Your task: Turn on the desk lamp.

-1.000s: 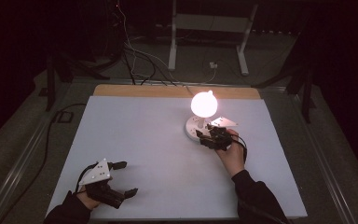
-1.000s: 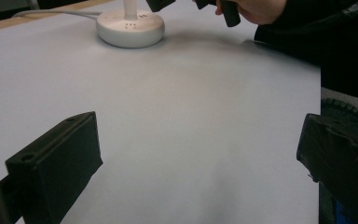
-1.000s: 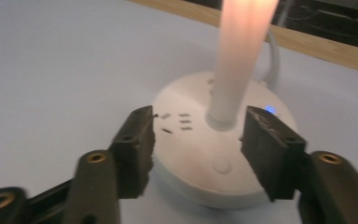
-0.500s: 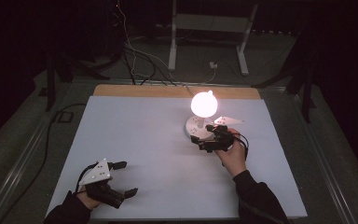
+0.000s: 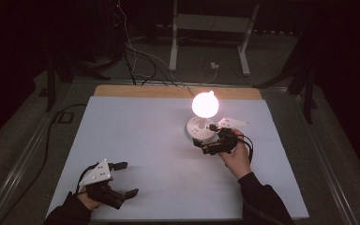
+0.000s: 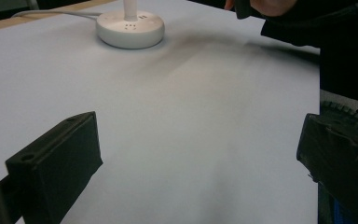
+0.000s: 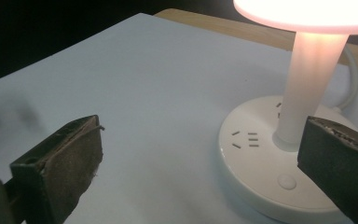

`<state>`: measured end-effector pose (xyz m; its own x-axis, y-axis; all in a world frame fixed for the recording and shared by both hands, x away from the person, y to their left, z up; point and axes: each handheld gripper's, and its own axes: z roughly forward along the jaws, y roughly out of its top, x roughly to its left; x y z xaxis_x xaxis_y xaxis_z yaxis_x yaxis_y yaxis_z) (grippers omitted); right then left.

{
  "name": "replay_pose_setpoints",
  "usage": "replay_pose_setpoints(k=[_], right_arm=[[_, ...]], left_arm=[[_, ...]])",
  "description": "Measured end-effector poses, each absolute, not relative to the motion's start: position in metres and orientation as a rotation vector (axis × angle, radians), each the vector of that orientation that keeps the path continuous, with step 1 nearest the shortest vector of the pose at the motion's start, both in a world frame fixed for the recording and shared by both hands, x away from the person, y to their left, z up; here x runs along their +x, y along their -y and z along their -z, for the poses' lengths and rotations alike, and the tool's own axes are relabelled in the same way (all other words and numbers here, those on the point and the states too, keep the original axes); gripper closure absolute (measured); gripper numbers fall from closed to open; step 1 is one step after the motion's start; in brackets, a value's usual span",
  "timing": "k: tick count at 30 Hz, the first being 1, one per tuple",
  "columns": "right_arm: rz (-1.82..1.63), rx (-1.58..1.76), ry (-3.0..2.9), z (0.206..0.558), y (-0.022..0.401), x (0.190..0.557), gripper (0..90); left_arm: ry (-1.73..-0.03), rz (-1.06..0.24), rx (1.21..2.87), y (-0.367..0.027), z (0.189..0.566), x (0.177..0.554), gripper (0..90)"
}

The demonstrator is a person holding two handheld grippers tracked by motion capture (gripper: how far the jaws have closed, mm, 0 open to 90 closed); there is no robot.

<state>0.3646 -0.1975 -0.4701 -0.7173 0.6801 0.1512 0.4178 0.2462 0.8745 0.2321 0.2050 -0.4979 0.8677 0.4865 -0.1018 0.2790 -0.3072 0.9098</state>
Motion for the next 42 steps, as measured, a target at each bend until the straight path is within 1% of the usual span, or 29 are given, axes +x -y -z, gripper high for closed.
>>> replay_pose_setpoints(k=[8,17,28,42], right_arm=[[-1.462,0.998,-2.256,0.465,0.206,0.353,0.0],[-1.441,1.002,-2.266,0.468,0.222,0.337,0.0],[-1.362,1.012,-2.305,0.478,0.241,0.317,0.0],[-1.341,1.034,-2.307,0.488,0.267,0.286,0.0]], left_arm=[[-0.559,-0.227,1.913,-0.205,0.497,0.232,0.2],[-0.559,-0.231,1.910,-0.205,0.497,0.231,0.2],[-0.560,-0.229,1.911,-0.205,0.497,0.232,0.2],[-0.562,-0.230,1.914,-0.205,0.498,0.232,0.2]])
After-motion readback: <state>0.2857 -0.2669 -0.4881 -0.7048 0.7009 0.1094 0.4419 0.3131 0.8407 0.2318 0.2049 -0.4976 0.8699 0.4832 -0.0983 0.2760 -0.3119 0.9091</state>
